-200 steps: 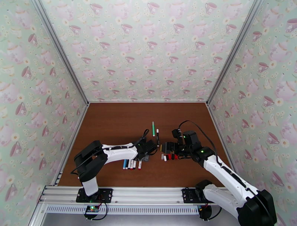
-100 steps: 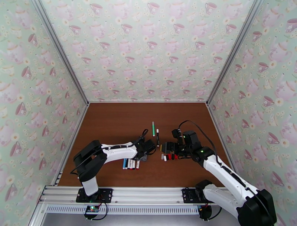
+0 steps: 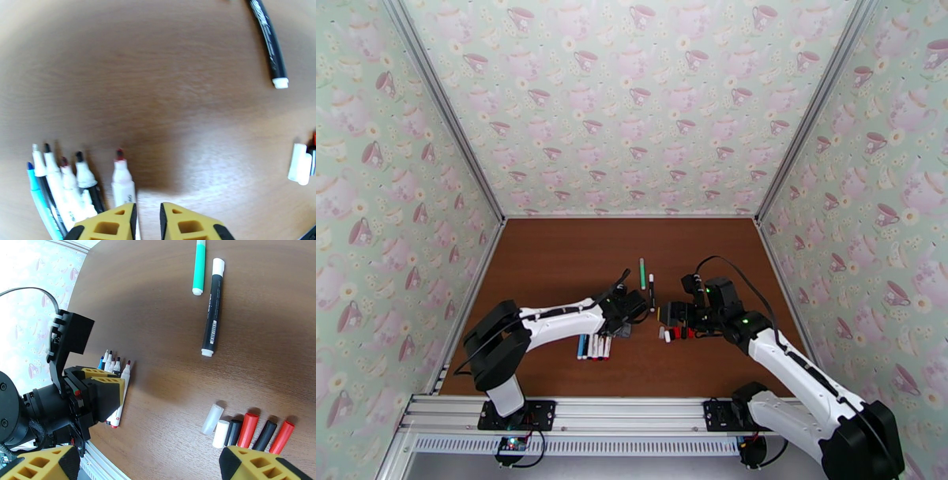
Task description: Open the pen caps
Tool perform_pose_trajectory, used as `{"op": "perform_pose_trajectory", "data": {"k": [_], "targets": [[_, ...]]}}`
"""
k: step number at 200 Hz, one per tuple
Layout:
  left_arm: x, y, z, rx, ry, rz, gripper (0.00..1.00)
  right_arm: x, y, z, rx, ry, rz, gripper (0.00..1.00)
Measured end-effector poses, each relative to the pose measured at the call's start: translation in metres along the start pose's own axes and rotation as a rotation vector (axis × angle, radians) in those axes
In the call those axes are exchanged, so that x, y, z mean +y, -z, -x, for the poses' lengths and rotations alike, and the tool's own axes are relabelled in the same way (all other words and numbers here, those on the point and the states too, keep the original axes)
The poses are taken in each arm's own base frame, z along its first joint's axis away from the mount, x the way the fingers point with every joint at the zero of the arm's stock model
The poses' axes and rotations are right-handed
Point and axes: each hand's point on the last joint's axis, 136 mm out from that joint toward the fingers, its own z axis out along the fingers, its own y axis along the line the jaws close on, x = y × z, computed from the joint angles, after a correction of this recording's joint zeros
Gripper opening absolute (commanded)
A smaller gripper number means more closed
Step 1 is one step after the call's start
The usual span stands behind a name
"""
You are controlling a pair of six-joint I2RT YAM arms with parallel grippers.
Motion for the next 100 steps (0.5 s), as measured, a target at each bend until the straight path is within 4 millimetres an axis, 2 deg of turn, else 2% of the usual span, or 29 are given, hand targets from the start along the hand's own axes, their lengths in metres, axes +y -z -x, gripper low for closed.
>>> {"op": "perform_pose_trajectory", "data": {"k": [36,100], "targets": [[-0.006,-0.005,-0.002,0.012,0.003,-0.020,0.28,0.000,0.000,0.000,-0.001,0.001,0.001,1.00],[-0.002,-0.021,-0.011,0.044,0.001,0.004,0.29,0.000,0.000,-0.001,0.000,0.001,0.000,1.00]]}}
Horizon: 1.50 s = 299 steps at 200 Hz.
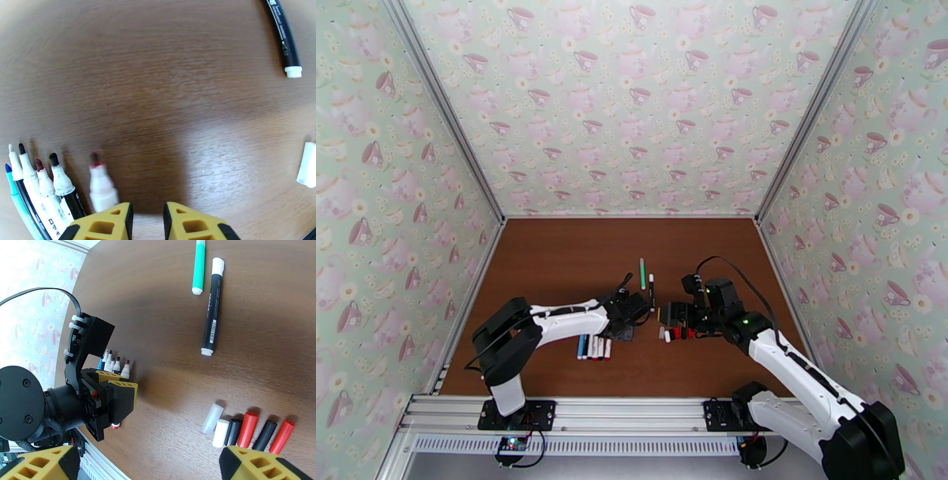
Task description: Open the pen caps
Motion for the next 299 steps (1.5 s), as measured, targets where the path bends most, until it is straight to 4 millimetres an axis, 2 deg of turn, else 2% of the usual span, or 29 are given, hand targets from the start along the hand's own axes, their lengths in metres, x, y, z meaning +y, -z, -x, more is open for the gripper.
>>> {"op": "perform_pose_trajectory", "data": {"k": [87,133,176,207,223,243,271,299], "targets": [[0.004,0.000,0.002,-0.002,0.007,0.011,0.30,-0.002,0.000,0.001,-0.006,0.000,-0.010,0.99],[0.003,0.017,0.025,-0.043,0.077,-0.077,0.32,-0.005,0.005,0.008,-0.051,0.011,-0.042,0.96],[-0.006,0.036,0.058,-0.117,0.154,-0.228,0.33,-0.016,0.005,0.013,-0.079,-0.001,-0.103,0.80],[-0.015,0.055,0.063,-0.184,0.154,-0.369,0.36,-0.025,-0.004,0.026,-0.068,-0.027,-0.171,0.66],[-0.016,0.063,0.060,-0.217,0.143,-0.436,0.43,-0.029,-0.011,0.038,-0.058,-0.023,-0.209,0.58],[-0.018,0.075,0.057,-0.265,0.125,-0.521,0.61,-0.035,-0.019,0.054,-0.052,-0.022,-0.264,0.52],[-0.018,0.094,0.056,-0.335,0.111,-0.626,0.99,-0.041,-0.034,0.075,-0.027,-0.009,-0.324,0.47],[-0.010,0.114,0.062,-0.407,0.131,-0.707,1.00,-0.046,-0.052,0.096,0.010,0.008,-0.369,0.44]]}}
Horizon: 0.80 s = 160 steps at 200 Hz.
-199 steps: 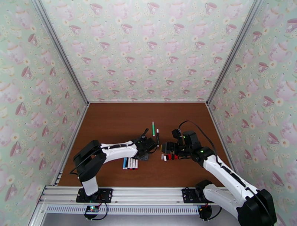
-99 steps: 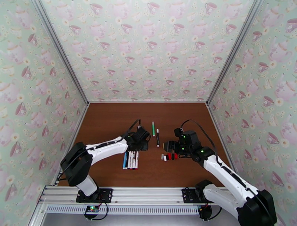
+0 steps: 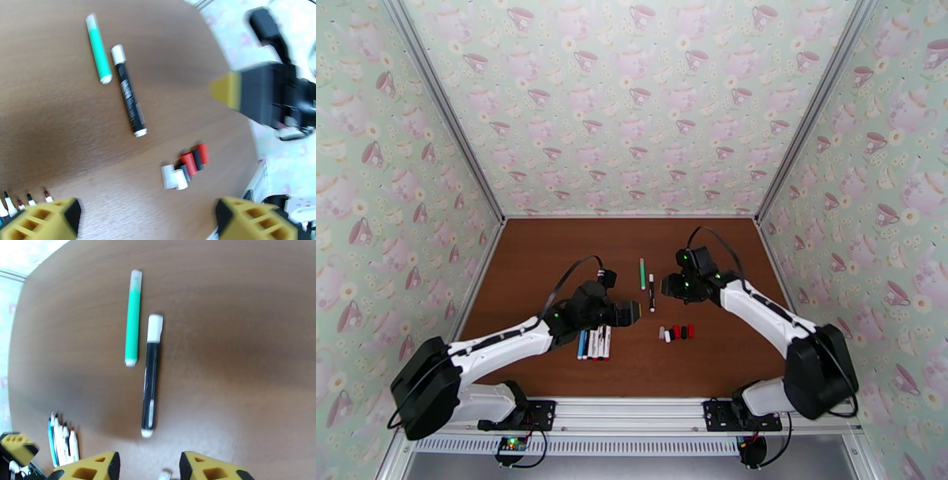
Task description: Open the pen caps
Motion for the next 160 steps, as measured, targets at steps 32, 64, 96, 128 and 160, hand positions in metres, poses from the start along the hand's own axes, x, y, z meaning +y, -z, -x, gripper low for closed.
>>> {"op": "perform_pose_trajectory", "data": {"k": [32,64,96,128,160], "targets": [[-0.008,0.016,0.009,-0.042,-0.003,-0.068,1.00,0.003,-0.023,0.018,0.035,0.027,-0.051,0.43],[-0.022,0.025,0.012,-0.049,-0.018,-0.128,1.00,0.009,-0.051,0.031,0.066,0.053,-0.093,0.40],[-0.028,0.033,0.016,-0.065,-0.023,-0.150,1.00,0.006,-0.077,0.037,0.096,0.059,-0.145,0.36],[-0.029,0.037,0.012,-0.048,-0.024,-0.152,1.00,0.000,-0.098,0.040,0.129,0.061,-0.193,0.33],[-0.035,0.042,0.010,-0.049,-0.032,-0.167,1.00,-0.004,-0.111,0.042,0.146,0.064,-0.227,0.32]]}}
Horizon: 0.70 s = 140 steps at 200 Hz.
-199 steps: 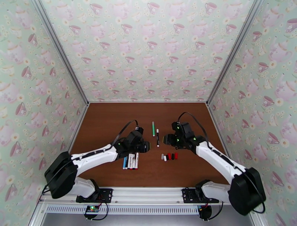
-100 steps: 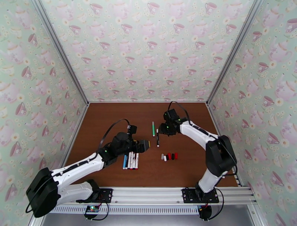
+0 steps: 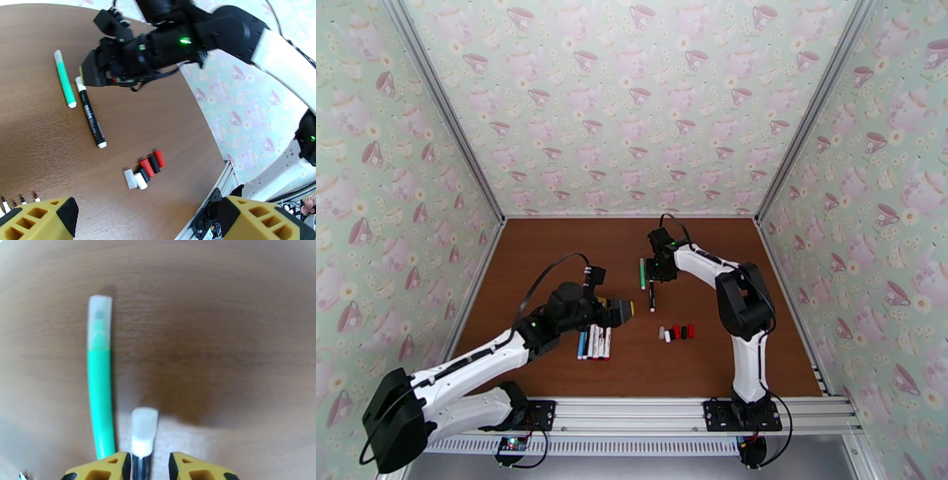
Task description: Open the pen caps
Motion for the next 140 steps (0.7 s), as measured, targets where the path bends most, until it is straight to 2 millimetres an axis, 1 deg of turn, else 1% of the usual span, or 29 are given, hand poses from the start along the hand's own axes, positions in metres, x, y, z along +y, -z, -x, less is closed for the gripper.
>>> {"op": "perform_pose_trajectory", "data": {"k": [28,88,127,140], "targets": [[-0.005,0.003,-0.001,-0.001,-0.007,-0.012,1.00,0.000,-0.010,0.001,0.016,0.001,-0.011,0.32],[-0.006,0.010,0.001,-0.019,-0.030,-0.011,1.00,0.002,-0.022,0.006,0.030,0.008,-0.017,0.29],[-0.004,0.010,0.000,-0.016,-0.033,-0.001,1.00,0.002,-0.024,0.006,0.037,0.008,-0.020,0.29],[-0.004,0.010,0.000,-0.016,-0.033,-0.001,1.00,0.003,-0.025,0.007,0.038,0.008,-0.020,0.28]]}}
